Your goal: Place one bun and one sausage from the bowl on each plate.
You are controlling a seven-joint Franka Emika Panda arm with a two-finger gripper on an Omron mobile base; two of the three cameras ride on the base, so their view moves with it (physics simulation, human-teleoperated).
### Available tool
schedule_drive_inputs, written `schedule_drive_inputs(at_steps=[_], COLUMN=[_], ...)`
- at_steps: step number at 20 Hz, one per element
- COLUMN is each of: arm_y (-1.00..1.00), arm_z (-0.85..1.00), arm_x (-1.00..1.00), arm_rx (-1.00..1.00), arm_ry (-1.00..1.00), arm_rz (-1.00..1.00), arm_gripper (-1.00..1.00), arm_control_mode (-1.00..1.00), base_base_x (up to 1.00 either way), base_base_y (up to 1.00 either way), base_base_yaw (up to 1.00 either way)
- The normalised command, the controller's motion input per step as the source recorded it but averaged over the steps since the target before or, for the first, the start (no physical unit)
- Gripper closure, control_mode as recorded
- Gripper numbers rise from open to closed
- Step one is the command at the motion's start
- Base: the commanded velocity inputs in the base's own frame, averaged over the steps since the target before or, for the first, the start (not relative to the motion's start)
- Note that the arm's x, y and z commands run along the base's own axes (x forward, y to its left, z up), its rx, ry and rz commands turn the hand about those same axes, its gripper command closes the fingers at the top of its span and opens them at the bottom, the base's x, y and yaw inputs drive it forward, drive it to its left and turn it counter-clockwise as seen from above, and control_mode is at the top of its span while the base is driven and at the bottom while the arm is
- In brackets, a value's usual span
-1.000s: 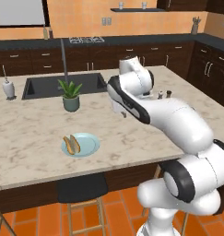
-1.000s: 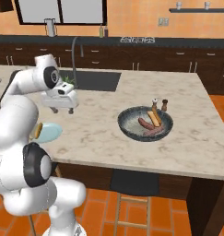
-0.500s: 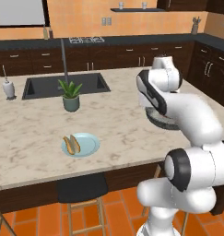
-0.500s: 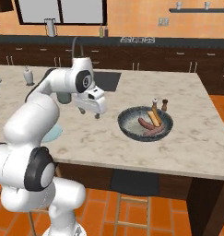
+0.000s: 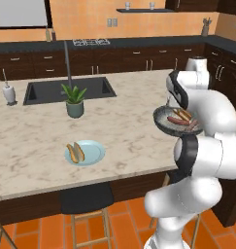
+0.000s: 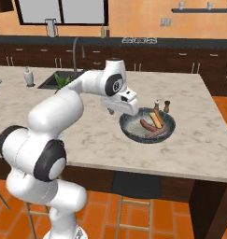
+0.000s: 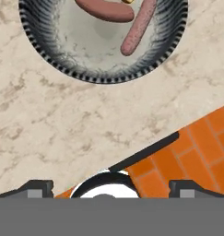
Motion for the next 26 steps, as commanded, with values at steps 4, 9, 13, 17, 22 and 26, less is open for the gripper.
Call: schedule_drive_inputs(at_steps=[4,9,13,17,22,26], arm_y=[-1.00,-0.70,-0.26,-0.01,-0.01,-0.02], arm_z=[-0.56,-0.45,-0.41,-0.59,-0.51,-0.40], arm_x=[0.91,0.72,0.55,0.36,0.05,0.06], arm_rx=[0.00,0.03,0.04,0.00,0.00,0.00], arm_ry=[0.00,0.00,0.00,0.00,0.00,-0.12], arm_rz=[0.07,0.02,0.08,0.08,0.05,0.03], arm_gripper=[-1.00,-1.00,-1.00,-1.00,-1.00,-1.00], arm_control_mode=[-1.00,-1.00,-1.00,-1.00,-1.00,-1.00], base_base_x=[0.00,0.00,0.00,0.00,0.00,0.00], base_base_y=[0.00,0.00,0.00,0.00,0.00,0.00], base_base_yaw=[0.00,0.00,0.00,0.00,0.00,0.00])
